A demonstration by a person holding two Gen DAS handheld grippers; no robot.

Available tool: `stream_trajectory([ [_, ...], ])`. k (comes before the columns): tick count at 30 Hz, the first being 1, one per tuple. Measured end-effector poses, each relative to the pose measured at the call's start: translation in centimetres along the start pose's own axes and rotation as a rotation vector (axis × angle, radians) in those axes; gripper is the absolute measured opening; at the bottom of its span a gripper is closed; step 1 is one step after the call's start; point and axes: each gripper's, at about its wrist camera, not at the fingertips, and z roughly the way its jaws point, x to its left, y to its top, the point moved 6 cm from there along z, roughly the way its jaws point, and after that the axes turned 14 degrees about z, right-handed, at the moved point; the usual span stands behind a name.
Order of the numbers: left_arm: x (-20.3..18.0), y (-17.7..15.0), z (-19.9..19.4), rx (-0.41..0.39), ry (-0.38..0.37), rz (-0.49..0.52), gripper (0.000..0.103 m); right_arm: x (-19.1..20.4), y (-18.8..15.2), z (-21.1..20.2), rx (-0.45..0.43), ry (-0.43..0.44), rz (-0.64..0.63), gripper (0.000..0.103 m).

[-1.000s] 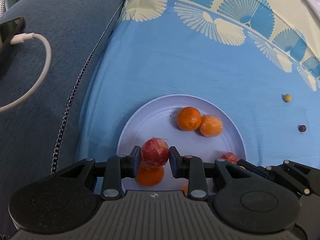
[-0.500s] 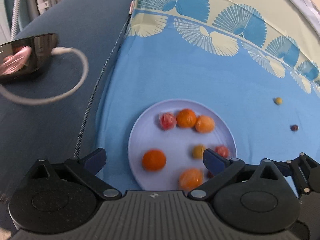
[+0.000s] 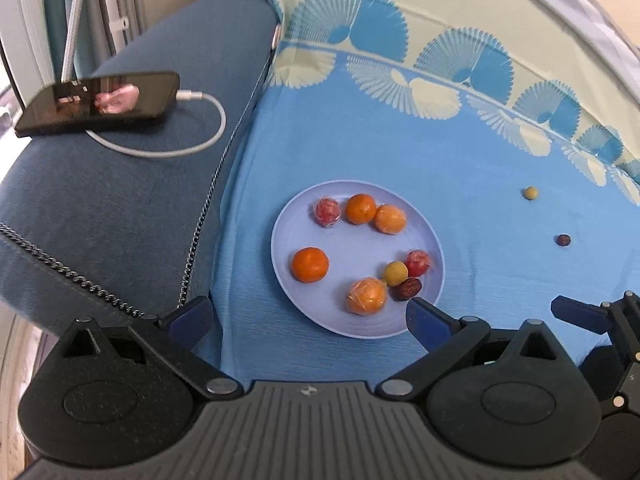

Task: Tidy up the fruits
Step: 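Withdraw both open tools from the plate toward the loose fruits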

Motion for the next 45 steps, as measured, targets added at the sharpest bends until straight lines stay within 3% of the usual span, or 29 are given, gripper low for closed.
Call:
stream_trajectory([
  [19,-2.8,-1.6,-4.1,-0.054,0.015,0.041,0.103,-0.5,-0.9,-5.0,-0.120,0.003,0.033,0.102],
  [45,-4.3,-1.0,-3.6,-0.038,0.044,0.078,0.103,-2.2,-1.2,-5.2,-0.148,-0.002,0.127,0.102],
])
